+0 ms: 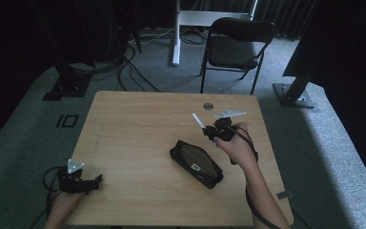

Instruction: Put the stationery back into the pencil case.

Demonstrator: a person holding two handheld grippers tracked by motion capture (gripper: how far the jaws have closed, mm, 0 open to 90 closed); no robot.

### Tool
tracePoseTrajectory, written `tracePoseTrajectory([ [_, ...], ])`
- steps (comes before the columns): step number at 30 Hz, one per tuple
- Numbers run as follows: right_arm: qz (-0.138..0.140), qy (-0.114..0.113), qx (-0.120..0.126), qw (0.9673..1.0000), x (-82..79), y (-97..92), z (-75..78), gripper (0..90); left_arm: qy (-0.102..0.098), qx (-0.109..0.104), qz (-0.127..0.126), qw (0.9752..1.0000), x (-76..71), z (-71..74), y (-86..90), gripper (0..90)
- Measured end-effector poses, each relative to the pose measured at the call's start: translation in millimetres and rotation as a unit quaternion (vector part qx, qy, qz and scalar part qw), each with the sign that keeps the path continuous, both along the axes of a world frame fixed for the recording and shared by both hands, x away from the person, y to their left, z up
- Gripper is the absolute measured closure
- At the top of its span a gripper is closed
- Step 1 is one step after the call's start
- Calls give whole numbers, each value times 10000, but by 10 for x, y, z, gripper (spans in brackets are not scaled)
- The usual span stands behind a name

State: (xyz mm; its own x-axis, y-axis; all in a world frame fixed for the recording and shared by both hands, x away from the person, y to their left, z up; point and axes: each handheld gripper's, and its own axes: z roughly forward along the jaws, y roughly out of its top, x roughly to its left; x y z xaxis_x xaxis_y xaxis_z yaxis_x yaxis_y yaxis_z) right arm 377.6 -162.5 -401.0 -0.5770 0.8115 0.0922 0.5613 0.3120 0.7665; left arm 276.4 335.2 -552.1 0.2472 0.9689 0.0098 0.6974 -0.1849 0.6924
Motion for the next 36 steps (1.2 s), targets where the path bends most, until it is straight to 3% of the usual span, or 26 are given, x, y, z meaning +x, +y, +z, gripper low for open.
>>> tracePoseTrajectory([
  [7,247,-124,73,9996,-143,66,13,784,4,11,-13,10000,0,1,3,1],
  [14,420,-86,36,9991,-250,118,-55,784,-3,3,-4,10000,0,0,1,1],
  [36,794,188,-310,9962,-399,222,-467,784,-1,3,-2,10000,0,0,1,1],
])
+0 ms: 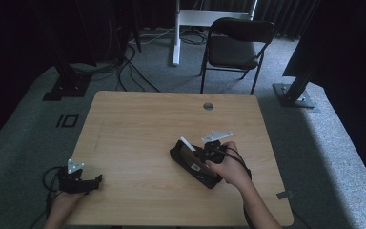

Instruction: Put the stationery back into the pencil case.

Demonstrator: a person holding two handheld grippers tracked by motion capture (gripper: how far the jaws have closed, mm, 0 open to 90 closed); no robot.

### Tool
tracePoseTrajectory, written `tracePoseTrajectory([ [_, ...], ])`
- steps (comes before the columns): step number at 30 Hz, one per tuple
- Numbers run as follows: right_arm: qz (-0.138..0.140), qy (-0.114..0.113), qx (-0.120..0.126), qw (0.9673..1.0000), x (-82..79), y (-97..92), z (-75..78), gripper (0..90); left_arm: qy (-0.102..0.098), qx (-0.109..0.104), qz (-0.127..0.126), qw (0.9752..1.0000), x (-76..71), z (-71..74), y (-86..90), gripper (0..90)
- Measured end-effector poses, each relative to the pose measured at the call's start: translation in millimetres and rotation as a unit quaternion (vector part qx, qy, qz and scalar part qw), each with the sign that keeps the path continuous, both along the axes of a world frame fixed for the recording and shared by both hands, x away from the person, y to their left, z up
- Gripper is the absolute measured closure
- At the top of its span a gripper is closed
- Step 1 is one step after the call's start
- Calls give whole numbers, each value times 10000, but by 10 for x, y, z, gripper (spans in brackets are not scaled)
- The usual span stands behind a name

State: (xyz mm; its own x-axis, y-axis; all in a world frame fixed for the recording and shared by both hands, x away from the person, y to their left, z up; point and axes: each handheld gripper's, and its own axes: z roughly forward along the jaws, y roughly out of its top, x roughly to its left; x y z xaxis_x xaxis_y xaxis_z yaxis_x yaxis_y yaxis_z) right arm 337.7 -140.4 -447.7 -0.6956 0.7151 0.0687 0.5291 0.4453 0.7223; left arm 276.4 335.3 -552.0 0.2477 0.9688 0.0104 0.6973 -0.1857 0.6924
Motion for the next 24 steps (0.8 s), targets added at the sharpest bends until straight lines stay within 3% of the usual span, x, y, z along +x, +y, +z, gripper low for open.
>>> tracePoseTrajectory([
  [6,28,113,-116,9999,-13,-4,-127,784,2,1,-3,10000,0,0,0,1],
  [24,109,326,-349,9988,11,34,-291,784,1,1,-2,10000,0,0,0,1],
])
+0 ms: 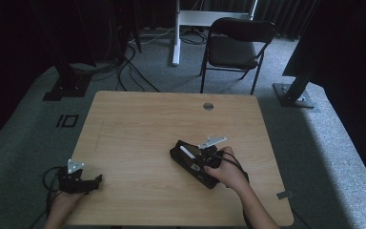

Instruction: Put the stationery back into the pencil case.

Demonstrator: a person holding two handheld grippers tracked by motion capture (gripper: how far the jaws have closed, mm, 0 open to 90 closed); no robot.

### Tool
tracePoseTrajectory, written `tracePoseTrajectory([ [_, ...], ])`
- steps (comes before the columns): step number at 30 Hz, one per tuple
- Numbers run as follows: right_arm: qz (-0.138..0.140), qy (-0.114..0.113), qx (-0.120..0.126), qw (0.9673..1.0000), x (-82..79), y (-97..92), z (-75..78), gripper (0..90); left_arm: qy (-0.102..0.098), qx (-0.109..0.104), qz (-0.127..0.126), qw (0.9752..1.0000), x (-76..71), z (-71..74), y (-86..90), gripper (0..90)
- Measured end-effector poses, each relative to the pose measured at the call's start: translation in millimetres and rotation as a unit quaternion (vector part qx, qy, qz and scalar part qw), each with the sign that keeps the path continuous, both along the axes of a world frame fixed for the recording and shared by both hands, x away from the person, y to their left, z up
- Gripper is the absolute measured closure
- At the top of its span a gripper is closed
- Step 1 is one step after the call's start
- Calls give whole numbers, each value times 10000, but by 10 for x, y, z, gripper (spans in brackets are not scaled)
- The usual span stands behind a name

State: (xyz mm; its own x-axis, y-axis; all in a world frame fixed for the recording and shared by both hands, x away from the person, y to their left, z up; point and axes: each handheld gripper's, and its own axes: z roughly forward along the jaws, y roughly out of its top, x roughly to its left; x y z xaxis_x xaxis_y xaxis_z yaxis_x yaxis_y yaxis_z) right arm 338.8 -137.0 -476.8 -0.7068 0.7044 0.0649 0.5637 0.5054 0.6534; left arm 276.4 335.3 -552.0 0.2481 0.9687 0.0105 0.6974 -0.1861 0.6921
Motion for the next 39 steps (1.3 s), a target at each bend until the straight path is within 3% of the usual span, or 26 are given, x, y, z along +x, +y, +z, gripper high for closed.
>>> tracePoseTrajectory([
  [24,101,128,-606,9980,123,148,-121,783,0,0,0,10000,0,0,0,1],
  [39,188,252,-716,9969,141,211,-172,776,2,1,-1,10000,0,0,0,1],
])
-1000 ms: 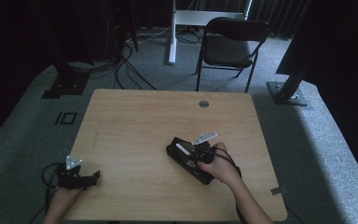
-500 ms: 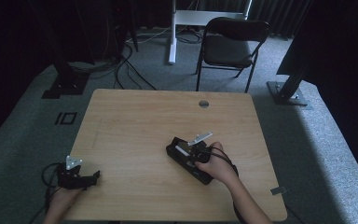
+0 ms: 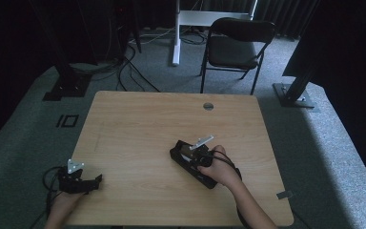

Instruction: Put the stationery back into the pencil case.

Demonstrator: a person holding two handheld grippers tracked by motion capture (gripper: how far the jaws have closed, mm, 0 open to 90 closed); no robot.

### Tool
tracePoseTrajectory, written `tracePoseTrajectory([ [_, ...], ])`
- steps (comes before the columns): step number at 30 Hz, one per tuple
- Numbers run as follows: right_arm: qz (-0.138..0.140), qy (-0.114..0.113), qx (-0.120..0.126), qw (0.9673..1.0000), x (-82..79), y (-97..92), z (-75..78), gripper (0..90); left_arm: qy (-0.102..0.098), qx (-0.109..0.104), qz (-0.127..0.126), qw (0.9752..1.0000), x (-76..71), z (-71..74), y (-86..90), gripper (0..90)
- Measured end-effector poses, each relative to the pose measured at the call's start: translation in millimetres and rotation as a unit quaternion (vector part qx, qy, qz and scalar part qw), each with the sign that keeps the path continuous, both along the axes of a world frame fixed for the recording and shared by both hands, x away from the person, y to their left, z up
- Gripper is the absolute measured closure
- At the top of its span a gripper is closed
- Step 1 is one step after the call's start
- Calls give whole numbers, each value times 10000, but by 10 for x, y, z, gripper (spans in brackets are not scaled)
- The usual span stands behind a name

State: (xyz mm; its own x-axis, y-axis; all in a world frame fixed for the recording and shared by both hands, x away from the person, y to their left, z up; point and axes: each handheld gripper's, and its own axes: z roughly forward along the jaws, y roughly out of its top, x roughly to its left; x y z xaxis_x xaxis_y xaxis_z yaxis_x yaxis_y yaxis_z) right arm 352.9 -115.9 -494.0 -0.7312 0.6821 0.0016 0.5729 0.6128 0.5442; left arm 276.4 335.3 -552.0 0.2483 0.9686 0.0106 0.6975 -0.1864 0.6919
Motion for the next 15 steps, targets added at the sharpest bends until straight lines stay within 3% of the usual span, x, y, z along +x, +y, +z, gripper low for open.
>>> tracePoseTrajectory([
  [8,-37,31,79,10000,1,-27,3,752,0,0,0,10000,0,0,0,1],
  [15,-22,-56,234,9997,-36,-64,122,754,0,-1,0,10000,0,0,0,1],
])
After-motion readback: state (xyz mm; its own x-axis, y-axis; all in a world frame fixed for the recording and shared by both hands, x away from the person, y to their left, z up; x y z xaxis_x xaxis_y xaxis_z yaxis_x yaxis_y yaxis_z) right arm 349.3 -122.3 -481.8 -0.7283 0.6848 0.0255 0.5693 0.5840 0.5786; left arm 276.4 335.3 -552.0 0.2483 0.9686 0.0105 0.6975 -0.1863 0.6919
